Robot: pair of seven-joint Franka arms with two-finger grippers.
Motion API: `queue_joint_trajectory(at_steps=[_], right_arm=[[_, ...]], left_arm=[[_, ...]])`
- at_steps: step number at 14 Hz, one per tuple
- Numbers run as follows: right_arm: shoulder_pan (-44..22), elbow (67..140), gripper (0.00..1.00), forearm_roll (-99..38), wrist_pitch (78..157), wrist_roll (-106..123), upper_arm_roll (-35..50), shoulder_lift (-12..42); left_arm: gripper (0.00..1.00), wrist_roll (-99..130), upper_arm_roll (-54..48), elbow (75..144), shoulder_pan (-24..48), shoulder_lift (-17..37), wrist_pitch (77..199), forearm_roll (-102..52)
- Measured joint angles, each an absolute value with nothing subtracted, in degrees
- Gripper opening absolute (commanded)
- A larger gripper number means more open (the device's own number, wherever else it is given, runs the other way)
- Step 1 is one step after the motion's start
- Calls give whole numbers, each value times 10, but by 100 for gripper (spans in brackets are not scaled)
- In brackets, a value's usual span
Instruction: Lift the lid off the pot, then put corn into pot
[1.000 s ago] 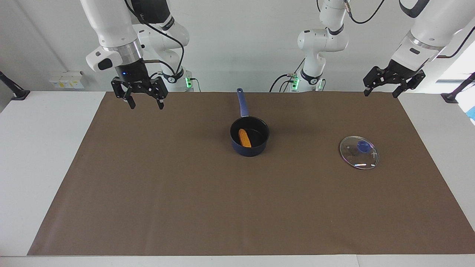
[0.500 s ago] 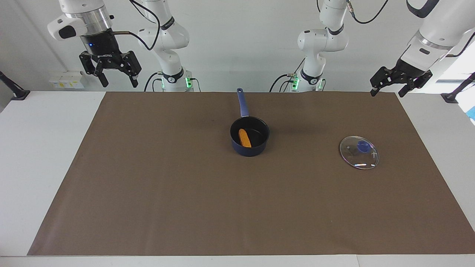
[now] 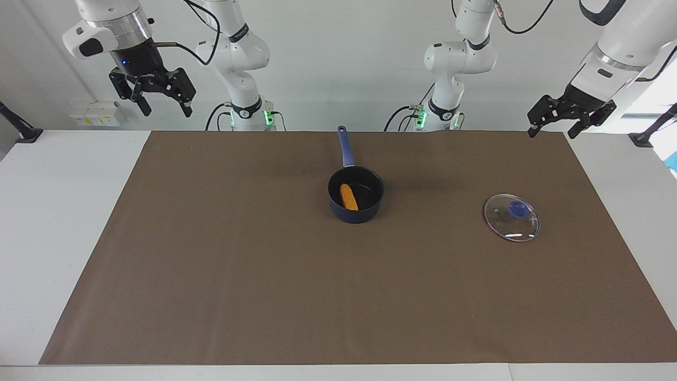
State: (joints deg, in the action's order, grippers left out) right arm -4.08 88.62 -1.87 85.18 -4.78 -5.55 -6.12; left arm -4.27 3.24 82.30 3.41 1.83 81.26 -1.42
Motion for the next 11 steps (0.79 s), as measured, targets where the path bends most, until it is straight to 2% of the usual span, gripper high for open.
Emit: queue_joint_trajectory(at_steps=[11], right_arm=[[-41,886,100,6,841,5,-53,-62]], left_arm=[[100,-43,32,823,34,18,813,-14]])
